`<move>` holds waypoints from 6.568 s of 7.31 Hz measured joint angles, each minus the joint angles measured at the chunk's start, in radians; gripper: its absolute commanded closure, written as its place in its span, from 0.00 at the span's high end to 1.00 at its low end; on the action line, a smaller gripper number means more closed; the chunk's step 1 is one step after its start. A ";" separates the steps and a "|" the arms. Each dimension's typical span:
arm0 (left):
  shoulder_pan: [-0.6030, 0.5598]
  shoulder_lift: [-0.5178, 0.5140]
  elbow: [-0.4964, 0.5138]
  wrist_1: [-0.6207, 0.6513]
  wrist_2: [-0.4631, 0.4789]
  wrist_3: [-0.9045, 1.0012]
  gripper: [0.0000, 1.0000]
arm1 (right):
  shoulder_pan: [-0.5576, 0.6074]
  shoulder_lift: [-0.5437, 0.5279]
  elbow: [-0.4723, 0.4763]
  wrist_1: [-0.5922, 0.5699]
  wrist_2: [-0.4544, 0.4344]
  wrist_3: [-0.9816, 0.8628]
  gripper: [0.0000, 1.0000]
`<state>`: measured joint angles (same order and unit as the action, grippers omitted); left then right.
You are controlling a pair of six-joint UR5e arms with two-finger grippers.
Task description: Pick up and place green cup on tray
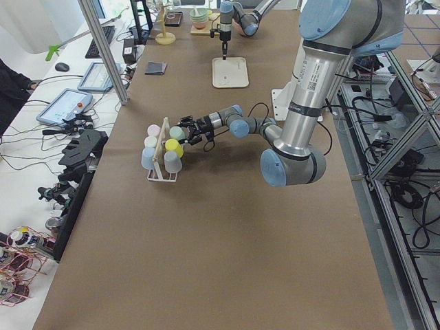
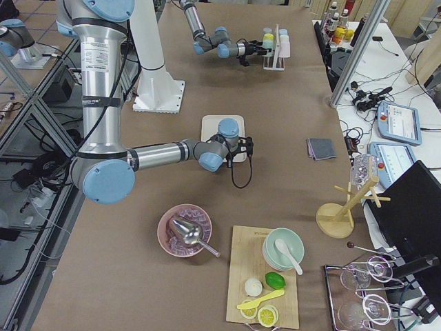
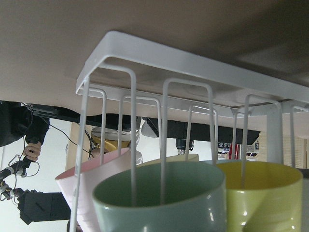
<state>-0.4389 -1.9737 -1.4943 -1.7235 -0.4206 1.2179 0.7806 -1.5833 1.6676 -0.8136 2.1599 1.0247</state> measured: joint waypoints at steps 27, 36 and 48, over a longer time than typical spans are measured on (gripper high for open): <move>-0.122 0.107 -0.194 -0.711 0.071 0.735 0.03 | -0.165 0.640 -0.135 -0.519 -0.193 0.170 0.00; -0.194 0.098 -0.208 -0.916 -0.373 0.072 0.00 | -0.183 0.637 -0.182 -0.497 -0.214 0.169 0.00; -0.201 -0.015 -0.198 -0.978 -1.054 -1.564 0.00 | 0.028 0.454 -0.108 -0.476 -0.058 0.023 1.00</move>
<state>-0.6397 -1.9886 -1.6918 -2.7011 -1.4748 -0.3465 0.8089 -1.1298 1.5593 -1.2896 2.1015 1.0477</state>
